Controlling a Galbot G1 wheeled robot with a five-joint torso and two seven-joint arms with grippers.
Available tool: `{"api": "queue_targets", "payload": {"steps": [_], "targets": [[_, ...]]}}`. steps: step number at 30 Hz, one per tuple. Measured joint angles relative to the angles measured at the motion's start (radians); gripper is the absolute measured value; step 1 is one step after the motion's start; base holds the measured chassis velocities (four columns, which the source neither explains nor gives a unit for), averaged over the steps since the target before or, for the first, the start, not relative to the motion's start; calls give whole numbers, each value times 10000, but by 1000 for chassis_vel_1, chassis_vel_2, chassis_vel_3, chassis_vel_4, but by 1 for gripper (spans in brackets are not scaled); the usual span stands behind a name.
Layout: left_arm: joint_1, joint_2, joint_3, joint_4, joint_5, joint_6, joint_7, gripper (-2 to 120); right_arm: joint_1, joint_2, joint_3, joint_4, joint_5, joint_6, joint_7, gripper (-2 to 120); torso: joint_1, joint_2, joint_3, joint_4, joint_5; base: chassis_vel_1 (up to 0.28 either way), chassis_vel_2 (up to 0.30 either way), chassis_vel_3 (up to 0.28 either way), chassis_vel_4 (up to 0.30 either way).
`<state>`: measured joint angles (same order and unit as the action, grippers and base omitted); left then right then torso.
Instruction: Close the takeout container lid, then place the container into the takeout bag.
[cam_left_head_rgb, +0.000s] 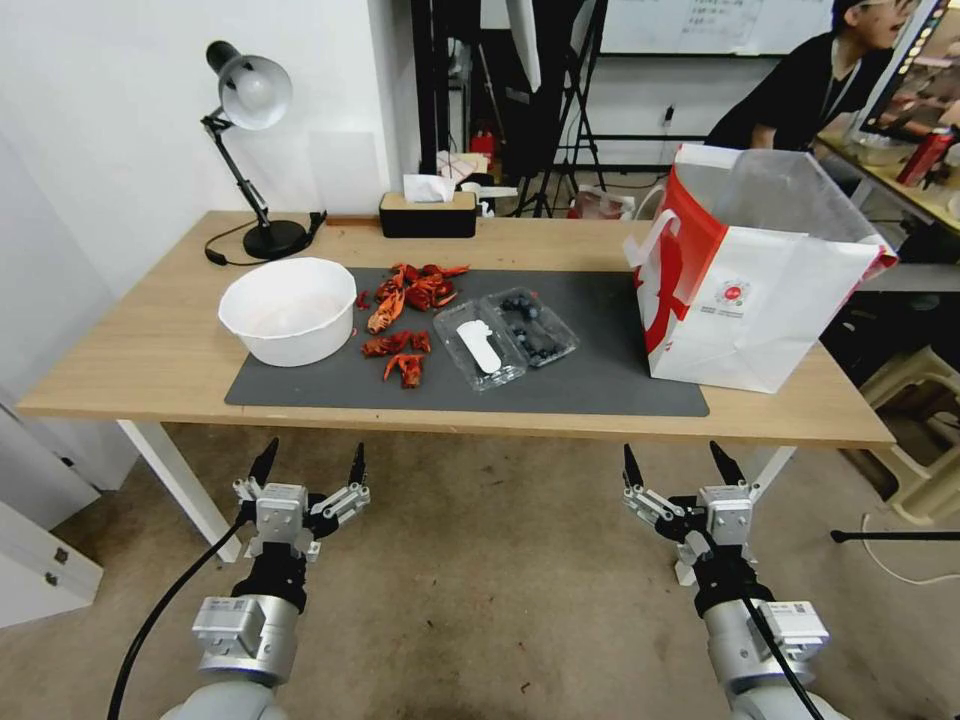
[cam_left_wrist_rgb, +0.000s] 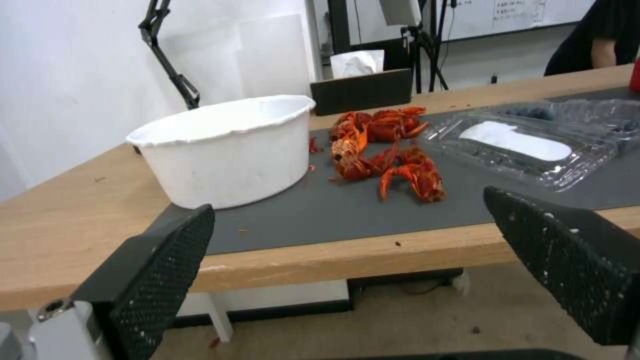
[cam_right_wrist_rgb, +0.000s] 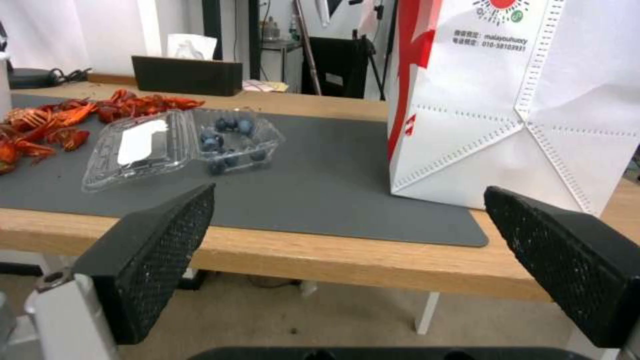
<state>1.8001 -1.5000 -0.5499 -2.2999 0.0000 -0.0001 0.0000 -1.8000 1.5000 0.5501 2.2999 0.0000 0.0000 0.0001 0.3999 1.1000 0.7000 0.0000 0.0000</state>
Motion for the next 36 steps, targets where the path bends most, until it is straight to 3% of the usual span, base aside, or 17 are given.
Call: {"api": "queue_targets", "payload": {"steps": [29,32,35,36], "targets": [[0,0,21,-23,-78,26,-10,100,1,-6,-68,12,0,-82,-41,100,0,0,0,0,1,0,0,0,0],[13,-1,178,-246,-544,289,-111,100,2,-48,-429,138,11,-569,-293,100,1,0,0,-1,-2,0,0,0,0],[58,-15,615,-836,-1760,1002,-389,100,8,-159,-1478,504,72,-1905,-1034,100,1,0,0,1,0,0,0,0,0],[58,-15,615,-836,-1760,1002,-389,100,8,-159,-1478,504,72,-1905,-1034,100,1,0,0,1,0,0,0,0,0]]}}
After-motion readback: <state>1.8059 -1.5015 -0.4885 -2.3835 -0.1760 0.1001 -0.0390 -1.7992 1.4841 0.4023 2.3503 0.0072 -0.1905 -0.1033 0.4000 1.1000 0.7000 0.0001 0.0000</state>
